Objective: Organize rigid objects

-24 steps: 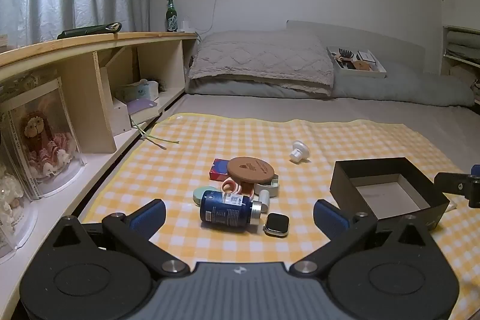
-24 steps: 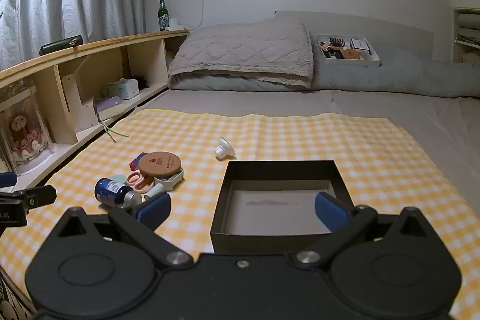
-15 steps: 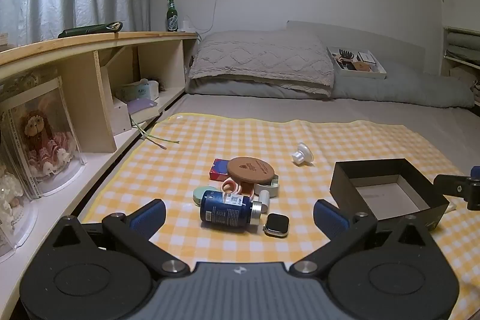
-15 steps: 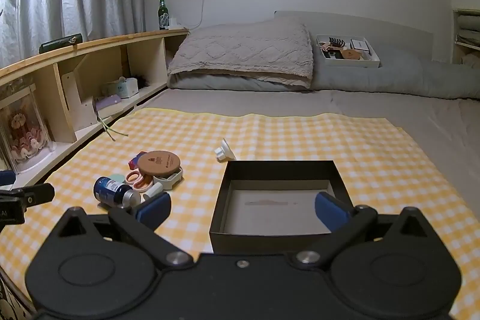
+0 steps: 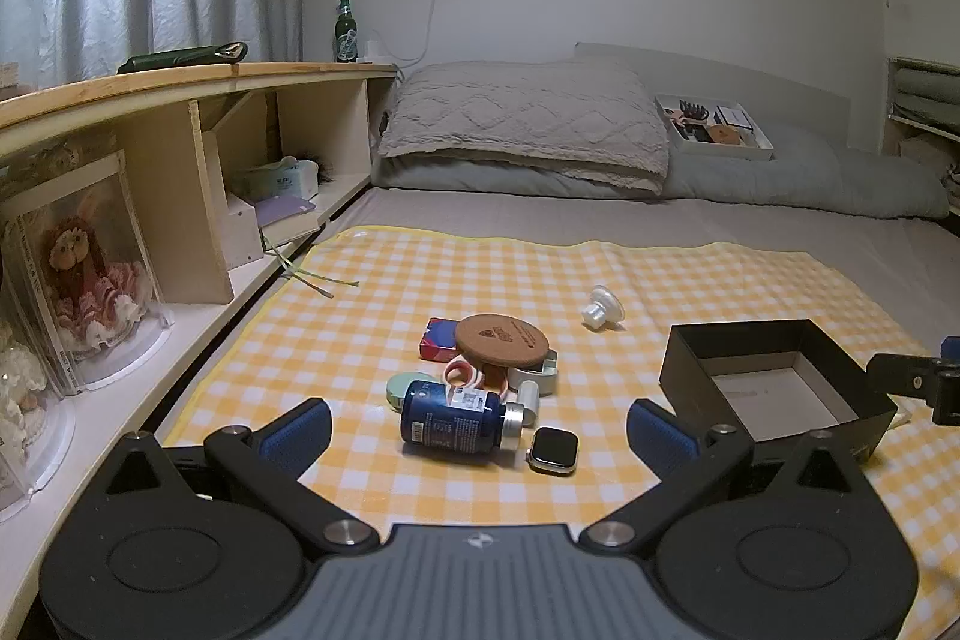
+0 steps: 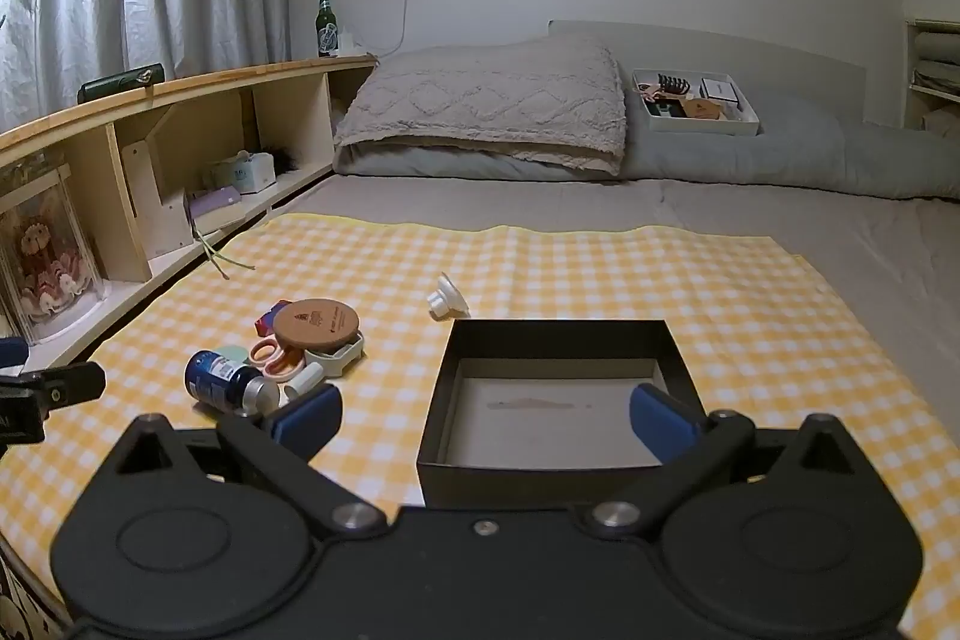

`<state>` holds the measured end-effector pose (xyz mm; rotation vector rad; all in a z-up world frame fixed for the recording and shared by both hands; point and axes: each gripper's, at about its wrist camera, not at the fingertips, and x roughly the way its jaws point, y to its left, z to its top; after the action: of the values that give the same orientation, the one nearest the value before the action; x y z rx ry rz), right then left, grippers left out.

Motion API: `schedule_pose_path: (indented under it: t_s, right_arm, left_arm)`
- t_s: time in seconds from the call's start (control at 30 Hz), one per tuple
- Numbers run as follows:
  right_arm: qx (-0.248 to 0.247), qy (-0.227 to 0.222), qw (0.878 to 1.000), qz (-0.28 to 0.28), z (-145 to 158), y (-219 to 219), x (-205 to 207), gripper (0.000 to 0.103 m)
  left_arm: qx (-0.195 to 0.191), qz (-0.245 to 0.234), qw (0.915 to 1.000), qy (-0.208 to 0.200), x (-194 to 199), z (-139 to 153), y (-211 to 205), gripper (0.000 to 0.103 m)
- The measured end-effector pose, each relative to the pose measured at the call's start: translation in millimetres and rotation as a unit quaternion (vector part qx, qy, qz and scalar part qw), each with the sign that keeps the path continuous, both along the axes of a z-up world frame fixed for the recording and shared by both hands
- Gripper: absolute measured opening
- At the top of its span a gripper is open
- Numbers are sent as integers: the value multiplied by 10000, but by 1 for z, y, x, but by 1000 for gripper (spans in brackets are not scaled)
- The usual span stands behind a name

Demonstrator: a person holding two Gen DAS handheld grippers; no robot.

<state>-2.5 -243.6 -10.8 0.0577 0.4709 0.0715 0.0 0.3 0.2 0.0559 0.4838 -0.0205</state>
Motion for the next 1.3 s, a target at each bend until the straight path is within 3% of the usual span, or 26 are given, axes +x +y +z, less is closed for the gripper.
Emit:
schedule_pose_path:
  t_s: [1.3]
  right_arm:
    - [-48, 30, 10000, -23, -4, -2, 0, 103]
  left_arm:
    - [-30, -2, 10000, 7, 0, 0, -1, 103]
